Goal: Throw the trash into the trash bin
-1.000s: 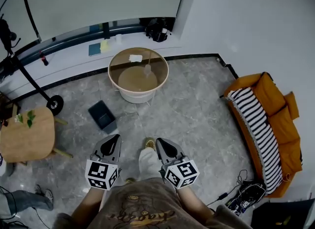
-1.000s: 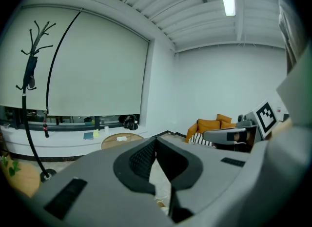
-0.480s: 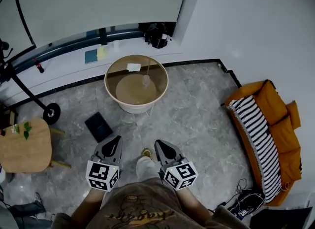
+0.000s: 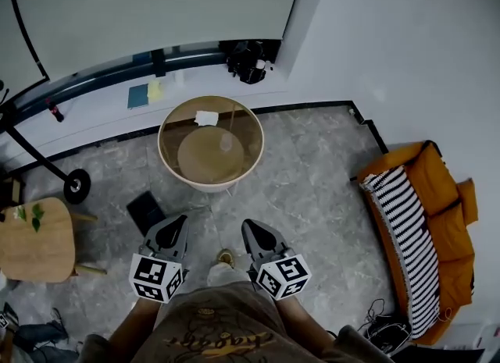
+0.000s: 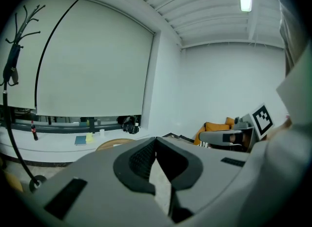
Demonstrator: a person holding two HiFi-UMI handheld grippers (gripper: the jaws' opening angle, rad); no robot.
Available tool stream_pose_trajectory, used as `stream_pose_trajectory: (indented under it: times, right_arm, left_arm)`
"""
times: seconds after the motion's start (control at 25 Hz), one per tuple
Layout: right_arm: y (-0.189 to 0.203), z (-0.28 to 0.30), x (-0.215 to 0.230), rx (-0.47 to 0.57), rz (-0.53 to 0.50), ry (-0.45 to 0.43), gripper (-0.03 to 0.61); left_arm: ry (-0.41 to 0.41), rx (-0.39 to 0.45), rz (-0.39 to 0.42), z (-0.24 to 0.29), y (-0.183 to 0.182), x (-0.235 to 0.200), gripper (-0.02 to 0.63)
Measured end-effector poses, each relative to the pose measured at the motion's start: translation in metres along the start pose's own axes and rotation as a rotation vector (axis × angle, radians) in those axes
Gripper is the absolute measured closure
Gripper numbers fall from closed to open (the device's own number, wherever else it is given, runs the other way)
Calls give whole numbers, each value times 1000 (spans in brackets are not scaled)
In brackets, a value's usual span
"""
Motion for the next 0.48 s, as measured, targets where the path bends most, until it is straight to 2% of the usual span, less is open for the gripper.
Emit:
stream_pose_trajectory:
  times: [0.28,0.48]
  right_arm:
    - [-13,35,41,-10,-4,-64,561]
    - [-18,57,57,-24,7,-74,561]
  left_arm:
    - [-50,18,-23,48,-12,-4,595]
    - [-68,13,-26,67,-19,-14,595]
Point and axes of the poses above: the fingertips, and each gripper's own axes: z forward along the fingers, x to its right, y out of its underside, the point moved 6 cm from there along -z, backward along the fingers, and after that the axes turned 6 degrees about x, right-handed, at the moved point
